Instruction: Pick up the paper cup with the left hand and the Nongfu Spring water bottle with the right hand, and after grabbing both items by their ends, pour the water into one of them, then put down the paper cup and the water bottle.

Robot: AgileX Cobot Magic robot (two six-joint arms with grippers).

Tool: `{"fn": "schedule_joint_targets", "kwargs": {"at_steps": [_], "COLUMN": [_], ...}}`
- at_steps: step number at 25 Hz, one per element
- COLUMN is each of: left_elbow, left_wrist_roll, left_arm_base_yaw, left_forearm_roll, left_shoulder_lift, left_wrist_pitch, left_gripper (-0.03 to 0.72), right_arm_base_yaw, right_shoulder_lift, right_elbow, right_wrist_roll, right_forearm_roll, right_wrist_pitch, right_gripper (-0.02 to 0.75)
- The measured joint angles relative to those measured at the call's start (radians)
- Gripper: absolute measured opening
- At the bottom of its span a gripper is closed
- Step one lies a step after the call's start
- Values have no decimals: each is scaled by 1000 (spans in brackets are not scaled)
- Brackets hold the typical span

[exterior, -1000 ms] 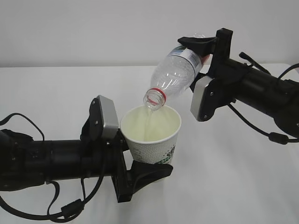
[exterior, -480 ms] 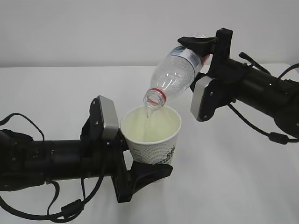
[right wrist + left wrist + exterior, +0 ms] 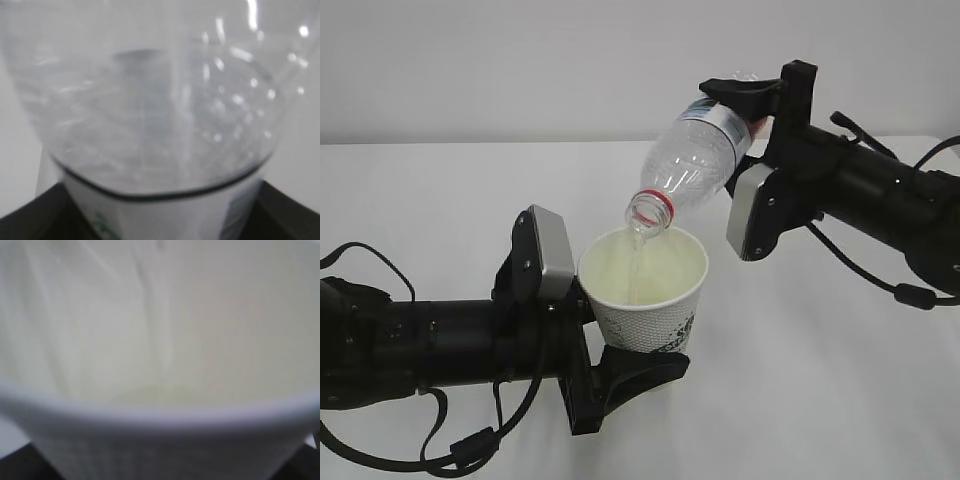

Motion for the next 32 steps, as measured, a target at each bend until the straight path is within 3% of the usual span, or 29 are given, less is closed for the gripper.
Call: {"fn": "schedule_joint_targets", "kwargs": {"at_steps": [32], "left_elbow": [0], "left_wrist_roll": [0], "left_arm_base_yaw": [0], "left_forearm_roll": [0], "left_shoulder_lift": [0], "left_wrist_pitch": [0], "left_gripper": [560], "right_arm_base_yaw": [5], "right_shoulder_lift": [0], "right_elbow": [-2], "right_wrist_roll": [-11], "right_forearm_roll": [14], "right_wrist_pitch": [-4], "right_gripper": [531]}}
